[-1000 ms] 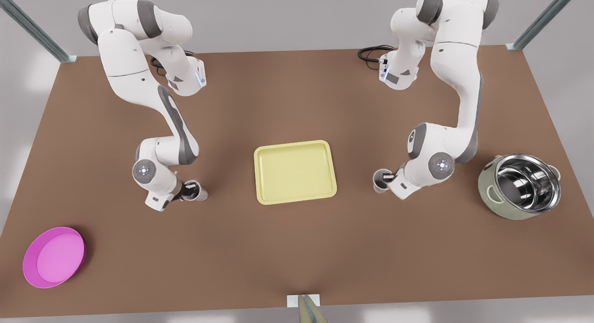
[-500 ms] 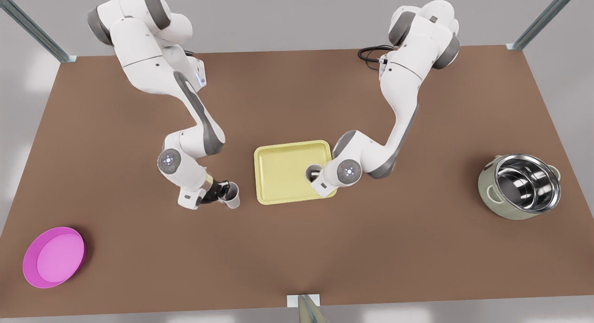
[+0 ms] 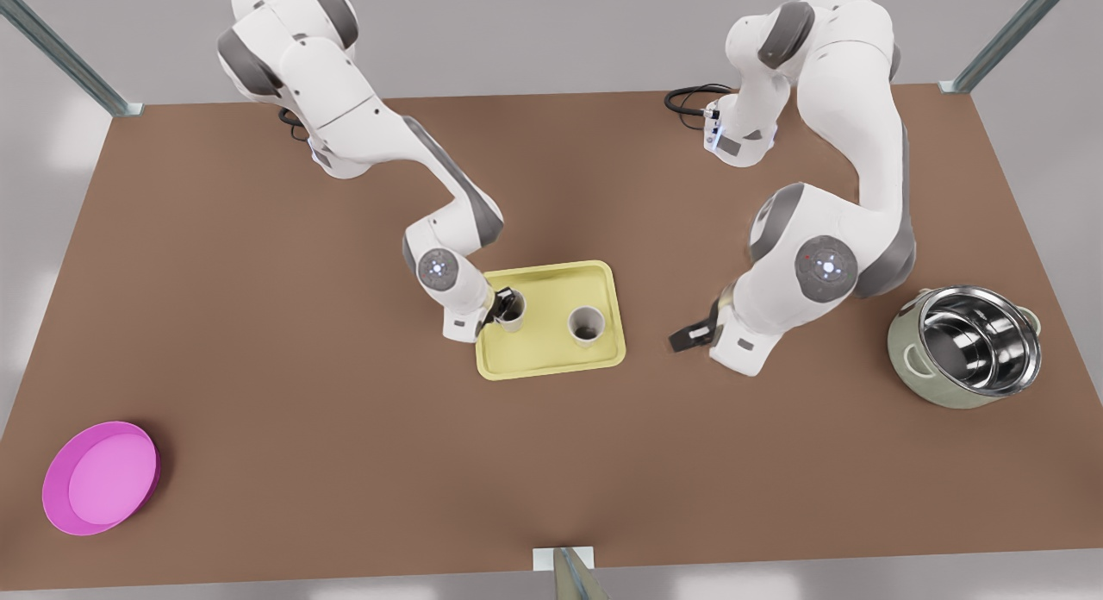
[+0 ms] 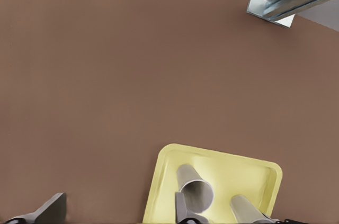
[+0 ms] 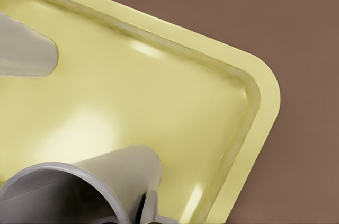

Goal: Use both arms to respectively pick up the white IKEA cups from the middle-left and middle-right positions, then place the white IKEA cups onto the middle-middle tray, ensuring that the cups remain upright and do not tip over

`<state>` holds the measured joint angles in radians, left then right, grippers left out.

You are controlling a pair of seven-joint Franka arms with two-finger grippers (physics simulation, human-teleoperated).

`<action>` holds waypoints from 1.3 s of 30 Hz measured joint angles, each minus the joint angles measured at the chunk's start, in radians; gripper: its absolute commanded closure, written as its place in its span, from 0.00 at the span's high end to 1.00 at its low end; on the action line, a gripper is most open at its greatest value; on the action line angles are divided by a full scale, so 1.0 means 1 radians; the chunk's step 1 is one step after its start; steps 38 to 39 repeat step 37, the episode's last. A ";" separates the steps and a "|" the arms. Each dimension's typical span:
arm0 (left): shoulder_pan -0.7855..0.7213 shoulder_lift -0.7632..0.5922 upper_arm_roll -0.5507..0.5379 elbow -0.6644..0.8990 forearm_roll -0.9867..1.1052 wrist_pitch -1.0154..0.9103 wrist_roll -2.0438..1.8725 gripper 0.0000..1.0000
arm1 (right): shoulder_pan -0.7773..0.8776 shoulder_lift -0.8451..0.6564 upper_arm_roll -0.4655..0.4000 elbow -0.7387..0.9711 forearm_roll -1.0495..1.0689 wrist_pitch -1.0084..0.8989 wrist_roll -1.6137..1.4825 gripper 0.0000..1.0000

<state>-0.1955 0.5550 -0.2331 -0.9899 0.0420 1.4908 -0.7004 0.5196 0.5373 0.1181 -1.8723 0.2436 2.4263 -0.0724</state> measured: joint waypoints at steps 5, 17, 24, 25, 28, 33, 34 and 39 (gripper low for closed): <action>-0.067 -0.330 0.241 -0.318 0.077 -0.075 0.164 1.00 | 0.000 0.018 0.000 0.014 -0.020 0.005 0.047 1.00; -0.030 -0.290 0.261 -0.338 -0.014 -0.209 0.417 1.00 | -0.031 -0.112 -0.009 0.020 -0.020 -0.070 0.138 1.00; -0.030 -0.289 0.261 -0.342 -0.029 -0.230 0.504 1.00 | -0.408 -0.113 -0.061 0.197 -0.228 -0.347 0.120 1.00; -0.030 -0.289 0.261 -0.343 -0.030 -0.231 0.513 1.00 | -0.433 -0.064 -0.105 0.238 -0.251 -0.371 0.112 1.00; -0.031 -0.287 0.261 -0.343 -0.031 -0.236 0.540 1.00 | -0.464 -0.044 -0.173 0.393 -0.292 -0.463 0.082 1.00; -0.032 -0.284 0.261 -0.345 -0.032 -0.240 0.575 1.00 | -0.452 -0.224 -0.175 0.502 -0.302 -0.701 0.044 1.00; -0.032 -0.284 0.261 -0.344 -0.032 -0.241 0.581 1.00 | -0.451 -0.250 -0.175 0.507 -0.295 -0.742 0.038 1.00; -0.034 -0.284 0.261 -0.344 -0.032 -0.244 0.597 1.00 | -0.449 -0.271 -0.173 0.518 -0.281 -0.828 0.025 1.00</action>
